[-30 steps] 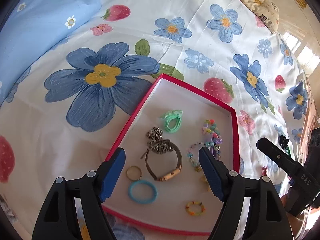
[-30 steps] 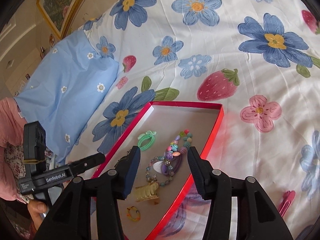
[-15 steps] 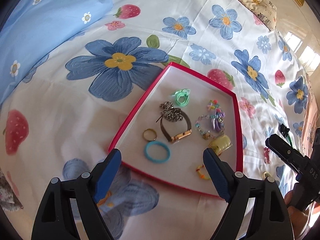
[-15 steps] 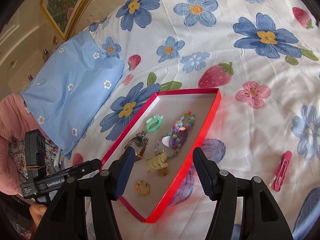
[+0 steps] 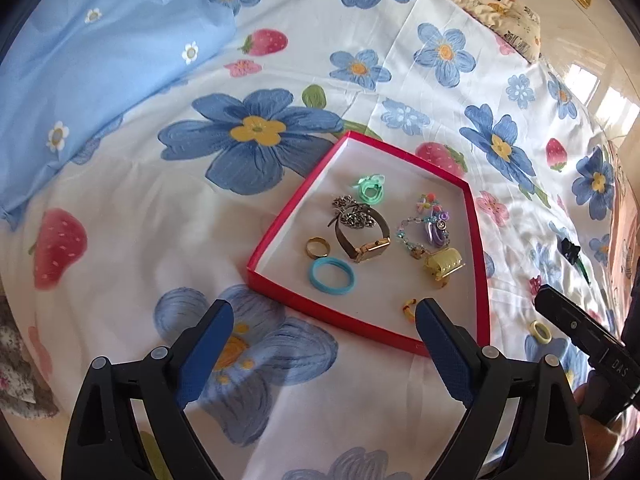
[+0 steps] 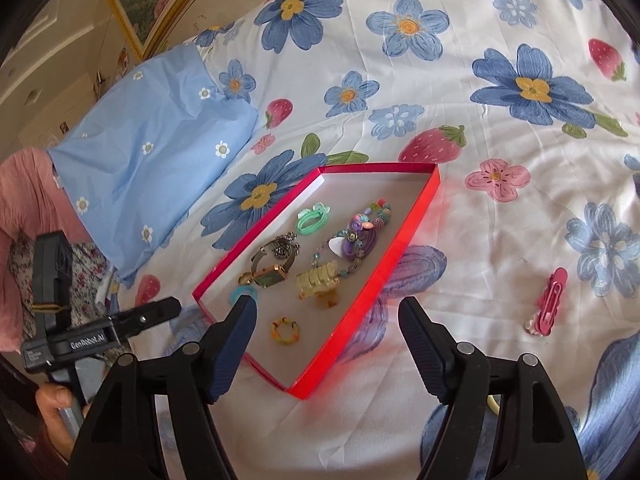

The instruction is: Organize jewelry

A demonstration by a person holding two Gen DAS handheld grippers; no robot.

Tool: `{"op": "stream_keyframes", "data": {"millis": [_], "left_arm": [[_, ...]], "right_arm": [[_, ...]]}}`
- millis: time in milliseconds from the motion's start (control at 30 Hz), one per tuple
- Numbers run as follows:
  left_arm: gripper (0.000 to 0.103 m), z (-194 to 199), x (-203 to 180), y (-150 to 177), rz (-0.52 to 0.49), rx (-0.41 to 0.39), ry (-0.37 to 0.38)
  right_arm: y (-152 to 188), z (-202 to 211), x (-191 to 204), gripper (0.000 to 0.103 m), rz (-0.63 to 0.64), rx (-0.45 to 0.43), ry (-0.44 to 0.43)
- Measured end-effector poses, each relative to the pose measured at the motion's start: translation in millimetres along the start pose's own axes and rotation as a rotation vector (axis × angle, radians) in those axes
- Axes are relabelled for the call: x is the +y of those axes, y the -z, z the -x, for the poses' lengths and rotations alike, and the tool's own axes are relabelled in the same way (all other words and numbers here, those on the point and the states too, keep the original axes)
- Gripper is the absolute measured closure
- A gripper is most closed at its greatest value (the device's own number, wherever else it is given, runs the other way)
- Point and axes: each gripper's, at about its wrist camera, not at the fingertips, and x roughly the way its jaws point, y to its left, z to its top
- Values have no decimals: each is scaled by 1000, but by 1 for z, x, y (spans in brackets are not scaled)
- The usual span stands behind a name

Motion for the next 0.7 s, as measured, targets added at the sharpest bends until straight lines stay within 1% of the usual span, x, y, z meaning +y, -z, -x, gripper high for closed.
{"op": "stream_keyframes", "data": {"millis": [100, 133, 200, 233, 267, 433, 500, 600, 700], "left_arm": [[9, 15, -7, 9, -53, -48, -10], [8, 21, -10, 12, -70, -63, -16], [4, 32, -15, 19, -102, -98, -26], [1, 38, -17, 21, -112, -115, -35], [1, 43, -18, 24, -120, -129, -43], [1, 68, -24, 26, -147, -169, -21], [1, 73, -25, 24, -171, -189, -40], [1, 75, -24, 27, -179, -222, -81], [1, 66, -23, 35, -168, -208, -82]], "right_arm": [[6, 5, 8, 20, 55, -4, 15], [7, 7, 12, 19, 76, -7, 16], [10, 12, 19, 14, 113, -12, 21], [10, 15, 22, 13, 131, -14, 21], [11, 19, 26, 11, 145, -22, 22], [0, 42, 41, 6, 201, -54, 24], [-8, 53, 49, 1, 233, -67, 26], [-14, 64, 56, 1, 261, -95, 40], [-7, 63, 55, 0, 259, -110, 49]]}}
